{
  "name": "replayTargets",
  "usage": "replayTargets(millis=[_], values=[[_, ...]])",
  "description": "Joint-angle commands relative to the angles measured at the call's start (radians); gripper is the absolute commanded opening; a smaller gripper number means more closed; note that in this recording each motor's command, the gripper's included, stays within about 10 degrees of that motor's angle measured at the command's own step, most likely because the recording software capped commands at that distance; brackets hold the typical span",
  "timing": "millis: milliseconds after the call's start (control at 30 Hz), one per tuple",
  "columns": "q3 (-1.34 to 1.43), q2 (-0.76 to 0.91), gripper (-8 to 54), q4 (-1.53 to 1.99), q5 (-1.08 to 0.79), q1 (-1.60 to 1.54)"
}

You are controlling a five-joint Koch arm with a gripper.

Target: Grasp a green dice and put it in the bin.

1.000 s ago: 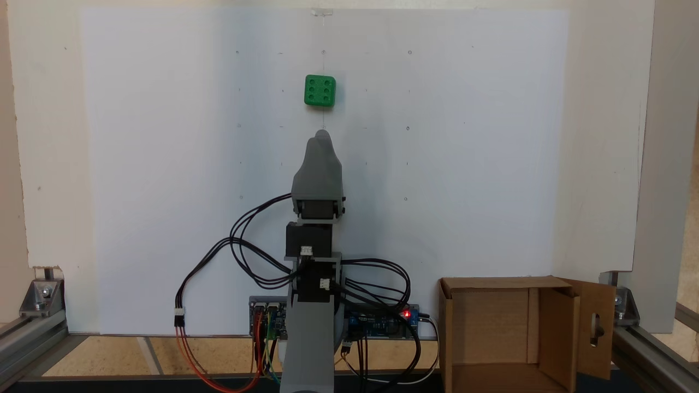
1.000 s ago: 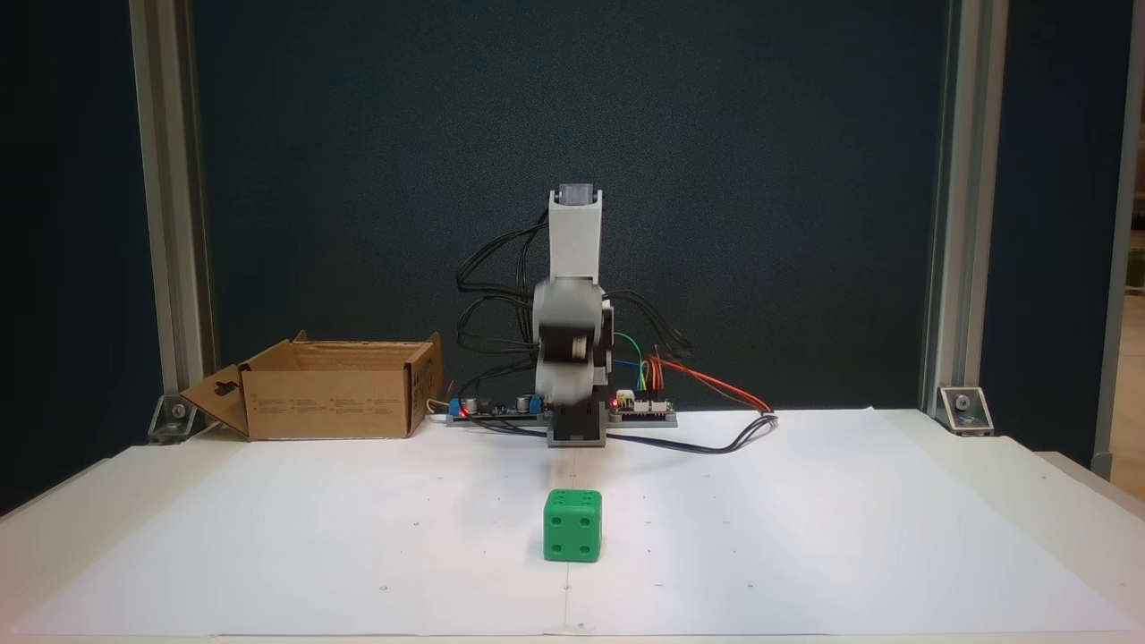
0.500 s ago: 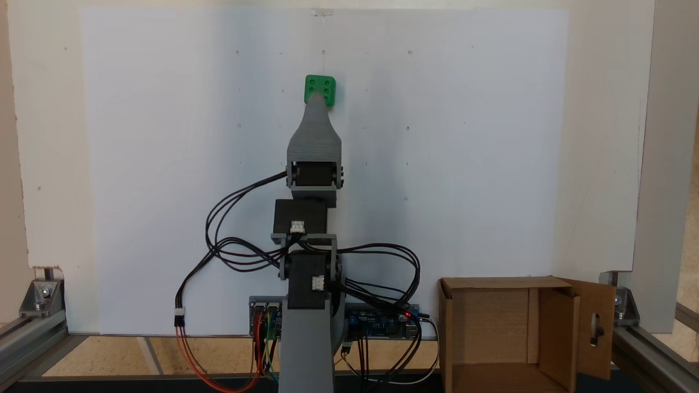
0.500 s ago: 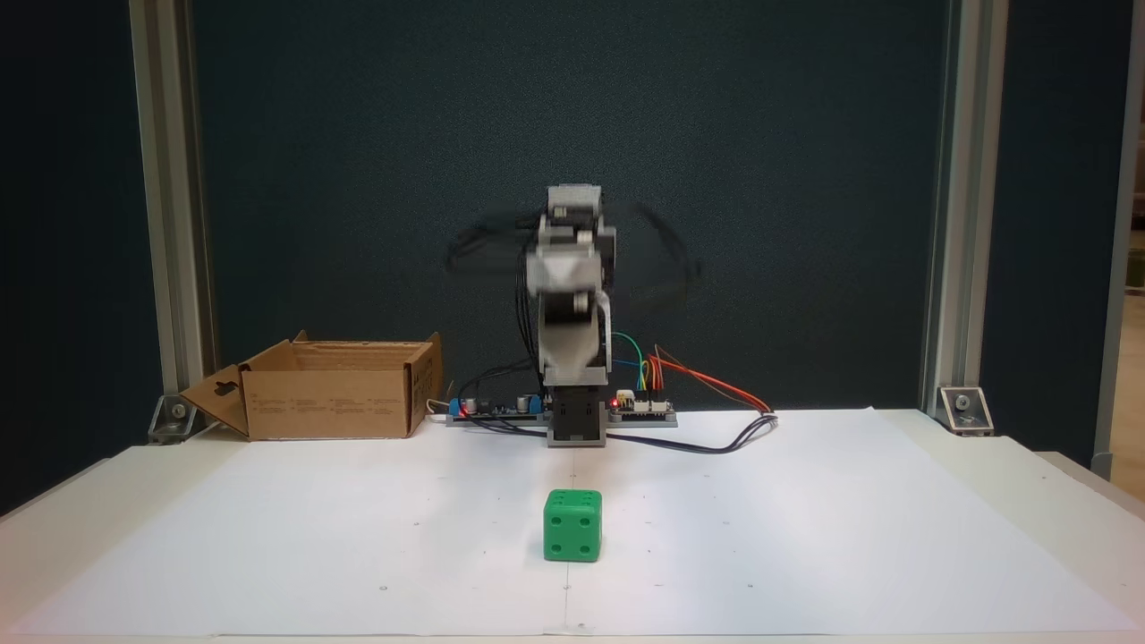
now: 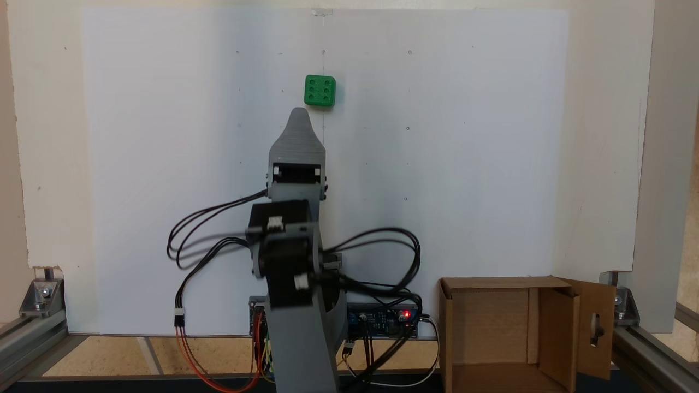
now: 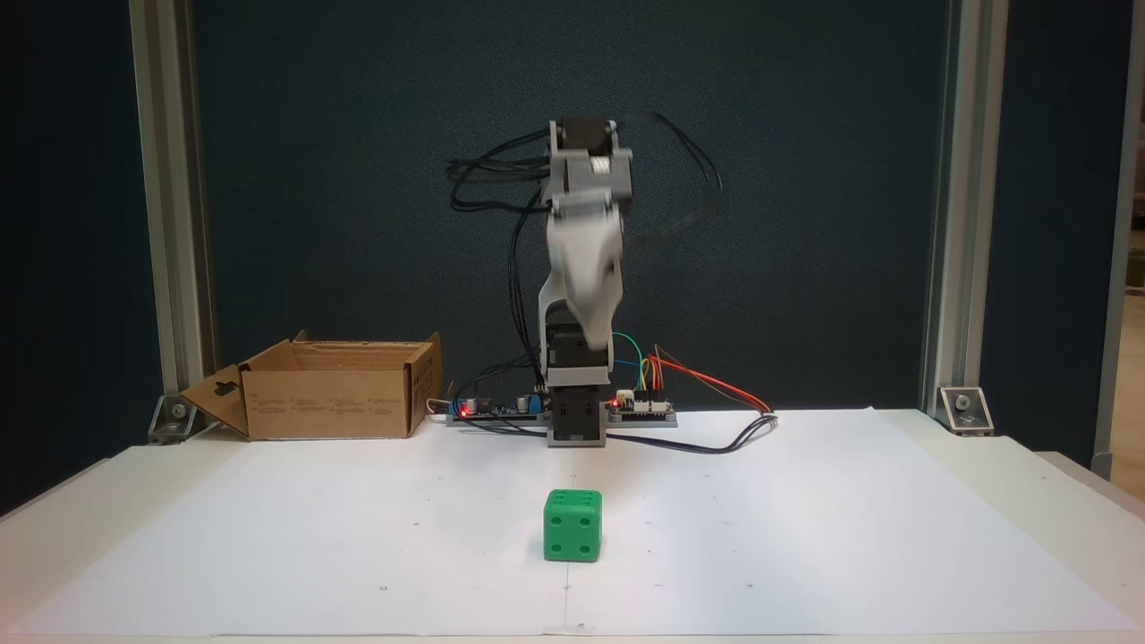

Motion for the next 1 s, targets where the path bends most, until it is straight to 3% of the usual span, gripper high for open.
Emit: replayTargets(millis=[0, 133, 533, 967], values=[[-0.101, -0.066, 42.4, 0.156, 0.048, 0.002], [-0.193, -0.227, 42.5, 0.354, 0.048, 0.015], [-0.506, -0.598, 43.3, 0.348, 0.046, 0.100], [-0.563, -0.767, 43.6, 0.241, 0.051, 0.091]])
